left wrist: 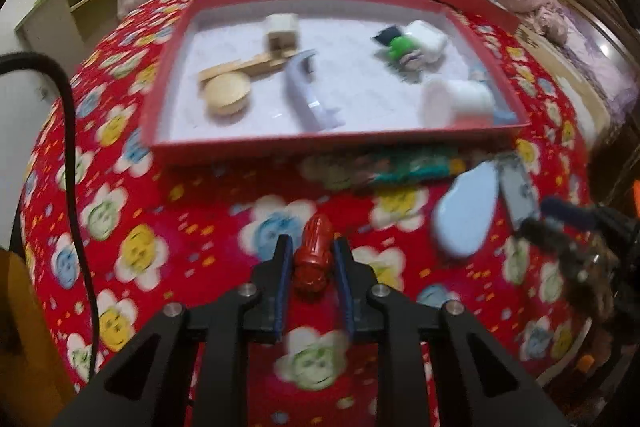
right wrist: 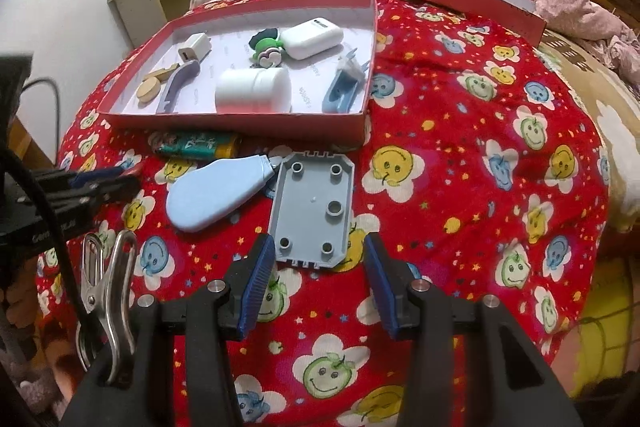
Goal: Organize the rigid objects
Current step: 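Grasp the red figure with the left tool while the right tool grasps the grey plate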
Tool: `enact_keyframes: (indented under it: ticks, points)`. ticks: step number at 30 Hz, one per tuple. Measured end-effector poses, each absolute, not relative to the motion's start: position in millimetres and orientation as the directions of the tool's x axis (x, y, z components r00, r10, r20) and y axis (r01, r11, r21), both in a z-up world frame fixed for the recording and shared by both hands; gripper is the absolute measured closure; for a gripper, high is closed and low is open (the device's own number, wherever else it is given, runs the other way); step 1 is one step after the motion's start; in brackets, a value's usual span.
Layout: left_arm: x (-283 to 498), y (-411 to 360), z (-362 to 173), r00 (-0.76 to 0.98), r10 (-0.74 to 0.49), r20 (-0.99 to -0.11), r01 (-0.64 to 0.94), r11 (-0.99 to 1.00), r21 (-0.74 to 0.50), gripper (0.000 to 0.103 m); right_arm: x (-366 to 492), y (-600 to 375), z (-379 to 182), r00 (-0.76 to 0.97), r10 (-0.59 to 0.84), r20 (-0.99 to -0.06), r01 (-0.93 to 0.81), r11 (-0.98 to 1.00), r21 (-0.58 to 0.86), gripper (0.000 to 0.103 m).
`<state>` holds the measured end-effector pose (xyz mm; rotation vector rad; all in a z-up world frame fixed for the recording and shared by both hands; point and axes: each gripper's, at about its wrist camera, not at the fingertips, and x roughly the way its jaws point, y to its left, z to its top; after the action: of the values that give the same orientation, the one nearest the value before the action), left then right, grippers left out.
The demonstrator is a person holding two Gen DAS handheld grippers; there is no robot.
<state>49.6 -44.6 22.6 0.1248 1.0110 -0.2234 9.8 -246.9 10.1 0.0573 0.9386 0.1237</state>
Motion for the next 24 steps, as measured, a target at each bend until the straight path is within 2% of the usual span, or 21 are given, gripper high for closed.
enact_keyframes:
  ticks: [2, 11, 15, 24]
  points:
    - [49.1, -37.7, 23.0, 0.513, -0.14, -0.847, 0.233, 0.972, -0.02, 0.081, 11.8, -246.0, 8.7, 0.581, 0.12, -0.805, -0.071, 0.993, 0.096, 0.055]
    - [45.7, -41.1, 21.6, 0.538, -0.134, -0.832, 0.254, 0.967, 0.008, 0.081, 19.3, -239.4, 8.4, 0.574, 0.106, -0.812, -0.053, 0.994, 0.093, 0.036]
    - [46.3, -40.8, 21.3, 0.54, -0.143, -0.83, 0.255, 0.967, -0.001, 0.081, 26.1, -238.7, 5.1, 0.567, 0.1, -0.817, -0.026, 0.994, 0.103, 0.035]
    - [45.7, -41.6, 20.8, 0.545, -0.149, -0.825, 0.262, 0.965, -0.001, 0.079, 28.6, -224.6, 1.3, 0.581, 0.013, -0.814, -0.016, 1.0, 0.005, 0.035]
